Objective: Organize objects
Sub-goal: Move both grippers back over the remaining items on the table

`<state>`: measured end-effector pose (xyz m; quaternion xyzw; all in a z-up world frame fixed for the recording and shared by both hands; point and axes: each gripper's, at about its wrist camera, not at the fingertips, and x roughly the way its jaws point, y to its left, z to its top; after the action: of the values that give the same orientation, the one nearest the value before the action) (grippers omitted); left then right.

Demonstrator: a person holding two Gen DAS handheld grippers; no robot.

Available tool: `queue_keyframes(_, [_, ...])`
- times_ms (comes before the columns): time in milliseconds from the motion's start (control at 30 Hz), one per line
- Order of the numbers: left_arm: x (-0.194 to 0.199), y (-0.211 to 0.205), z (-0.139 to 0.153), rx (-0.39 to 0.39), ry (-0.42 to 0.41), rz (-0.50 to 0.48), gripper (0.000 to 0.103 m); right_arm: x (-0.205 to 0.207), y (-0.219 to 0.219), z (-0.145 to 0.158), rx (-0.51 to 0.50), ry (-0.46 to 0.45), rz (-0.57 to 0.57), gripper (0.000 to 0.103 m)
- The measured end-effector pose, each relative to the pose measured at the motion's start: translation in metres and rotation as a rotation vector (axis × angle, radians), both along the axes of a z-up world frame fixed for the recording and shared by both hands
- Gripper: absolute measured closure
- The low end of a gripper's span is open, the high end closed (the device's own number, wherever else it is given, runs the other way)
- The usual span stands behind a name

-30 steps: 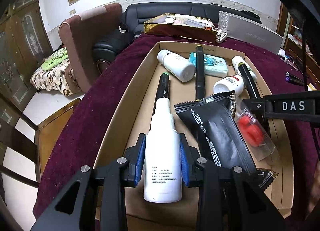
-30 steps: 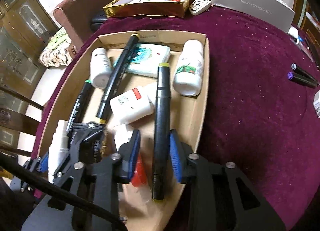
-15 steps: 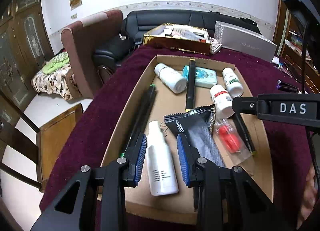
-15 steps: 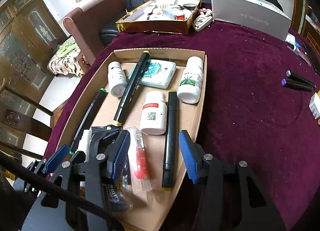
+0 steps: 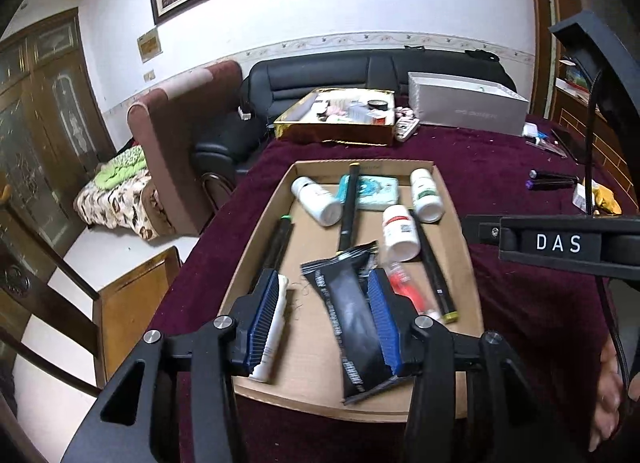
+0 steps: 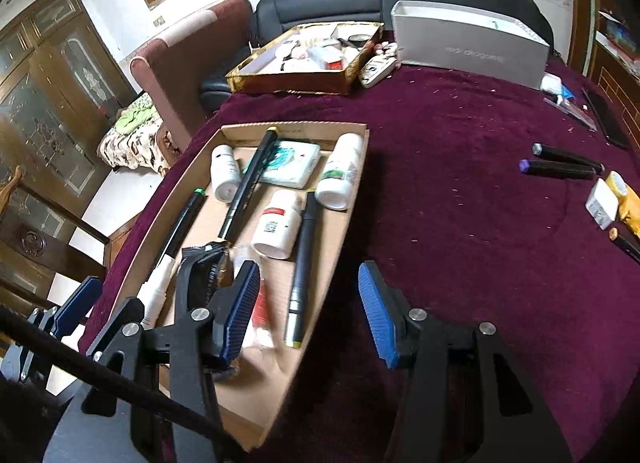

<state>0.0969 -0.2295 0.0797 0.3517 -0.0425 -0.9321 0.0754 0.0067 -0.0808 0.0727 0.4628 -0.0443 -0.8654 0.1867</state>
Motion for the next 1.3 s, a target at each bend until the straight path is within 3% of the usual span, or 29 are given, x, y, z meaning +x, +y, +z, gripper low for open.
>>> queue_keyframes(200, [0.000, 0.037, 0.007, -0.045, 0.001, -0.057, 0.062, -0.002, 0.047, 0.002, -0.026, 0.006, -0.056, 0.051])
queue_keyframes(400, [-0.008, 0.082, 0.006, -0.083, -0.017, -0.138, 0.062, -0.013, 0.127, -0.004, -0.042, -0.008, -0.183, 0.050])
queue_keyframes(767, [-0.025, 0.150, -0.007, -0.029, -0.091, -0.294, 0.062, -0.041, 0.315, 0.011, -0.086, 0.022, -0.509, 0.046])
queue_keyframes(900, [-0.029, 0.166, -0.015, -0.021, -0.123, -0.332, 0.062, -0.056, 0.357, 0.004, -0.124, -0.004, -0.559, 0.046])
queue_keyframes(1100, [-0.031, 0.172, -0.023, -0.005, -0.152, -0.347, 0.062, -0.069, 0.351, -0.011, -0.244, -0.047, -0.471, 0.046])
queue_keyframes(1300, [-0.032, 0.164, -0.022, 0.029, -0.156, -0.328, 0.062, -0.101, 0.311, -0.027, -0.127, -0.090, -0.412, 0.046])
